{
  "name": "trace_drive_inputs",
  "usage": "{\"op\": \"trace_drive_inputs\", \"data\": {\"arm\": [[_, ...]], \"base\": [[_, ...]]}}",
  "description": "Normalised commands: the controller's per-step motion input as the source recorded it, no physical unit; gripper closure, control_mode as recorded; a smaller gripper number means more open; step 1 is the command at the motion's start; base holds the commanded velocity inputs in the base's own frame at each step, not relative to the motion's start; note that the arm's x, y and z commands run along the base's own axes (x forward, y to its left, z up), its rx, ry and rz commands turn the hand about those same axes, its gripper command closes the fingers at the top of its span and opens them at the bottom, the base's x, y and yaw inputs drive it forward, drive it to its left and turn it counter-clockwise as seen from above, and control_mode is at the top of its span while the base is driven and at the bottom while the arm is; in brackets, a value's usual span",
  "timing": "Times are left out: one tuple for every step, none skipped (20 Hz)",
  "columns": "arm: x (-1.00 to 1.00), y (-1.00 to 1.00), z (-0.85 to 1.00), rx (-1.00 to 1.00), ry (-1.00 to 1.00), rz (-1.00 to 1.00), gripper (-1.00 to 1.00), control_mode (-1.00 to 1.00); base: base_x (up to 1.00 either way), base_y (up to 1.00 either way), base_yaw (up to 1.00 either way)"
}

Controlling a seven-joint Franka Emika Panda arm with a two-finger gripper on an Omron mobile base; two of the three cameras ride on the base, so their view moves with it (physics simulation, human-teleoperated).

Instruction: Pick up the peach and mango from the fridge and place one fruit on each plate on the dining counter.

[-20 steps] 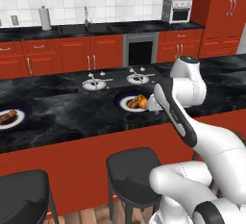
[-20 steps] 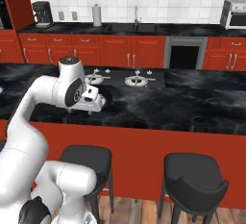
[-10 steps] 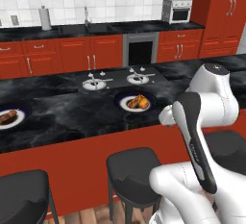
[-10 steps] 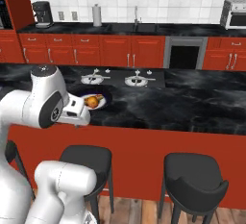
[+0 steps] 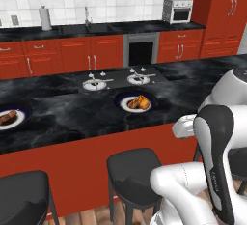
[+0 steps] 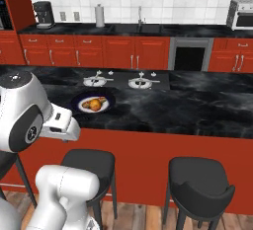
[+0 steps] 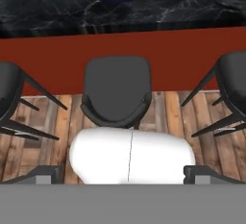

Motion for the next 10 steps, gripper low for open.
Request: {"op": "trace_drive_inputs", "data": {"arm": [[0.0,0.0,0.0,0.0,0.0,0.0,-1.0,-1.0],[0.0,0.0,0.0,0.0,0.0,0.0,-1.0,-1.0],[0.0,0.0,0.0,0.0,0.0,0.0,-1.0,-1.0],[0.0,0.0,0.0,0.0,0.0,0.0,-1.0,-1.0],[0.0,0.0,0.0,0.0,0.0,0.0,-1.0,-1.0],[0.0,0.0,0.0,0.0,0.0,0.0,-1.0,-1.0],[0.0,0.0,0.0,0.0,0.0,0.0,-1.0,1.0],[0.0,0.0,0.0,0.0,0.0,0.0,-1.0,1.0],[0.0,0.0,0.0,0.0,0.0,0.0,-1.0,1.0],[0.0,0.0,0.0,0.0,0.0,0.0,-1.0,1.0]], "base": [[0.0,0.0,0.0],[0.0,0.0,0.0],[0.0,0.0,0.0],[0.0,0.0,0.0],[0.0,0.0,0.0],[0.0,0.0,0.0],[-0.51,0.0,0.0],[-1.0,-0.39,-0.33],[-1.0,-0.24,-0.49],[-1.0,0.0,-0.59]]}}
